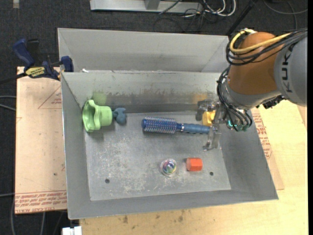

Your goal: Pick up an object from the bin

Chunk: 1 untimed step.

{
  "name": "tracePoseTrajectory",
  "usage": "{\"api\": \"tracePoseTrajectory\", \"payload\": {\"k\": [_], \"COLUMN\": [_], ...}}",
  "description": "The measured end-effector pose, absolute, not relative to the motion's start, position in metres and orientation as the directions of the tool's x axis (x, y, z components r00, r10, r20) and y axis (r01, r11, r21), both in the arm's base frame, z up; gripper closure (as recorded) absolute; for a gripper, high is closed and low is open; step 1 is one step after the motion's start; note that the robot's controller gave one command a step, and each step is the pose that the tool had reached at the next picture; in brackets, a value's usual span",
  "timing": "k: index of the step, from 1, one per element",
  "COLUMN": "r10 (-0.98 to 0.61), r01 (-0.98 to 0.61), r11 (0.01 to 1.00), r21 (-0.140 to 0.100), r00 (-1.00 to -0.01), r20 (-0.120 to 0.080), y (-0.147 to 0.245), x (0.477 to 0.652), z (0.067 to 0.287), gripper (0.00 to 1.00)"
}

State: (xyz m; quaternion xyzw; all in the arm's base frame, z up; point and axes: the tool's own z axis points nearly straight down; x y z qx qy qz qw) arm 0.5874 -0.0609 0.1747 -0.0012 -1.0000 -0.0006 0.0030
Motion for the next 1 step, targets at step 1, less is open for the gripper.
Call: {"api": "tracePoseTrajectory", "payload": {"k": [1], "r10": [0.061], "r01": [0.061], "r11": [0.998], "r21": [0.003], "r00": [-0.998], "r20": [0.002], "y": [-0.0217], "x": [0.6354], "z": [0.0652], "gripper": [0.0]}}
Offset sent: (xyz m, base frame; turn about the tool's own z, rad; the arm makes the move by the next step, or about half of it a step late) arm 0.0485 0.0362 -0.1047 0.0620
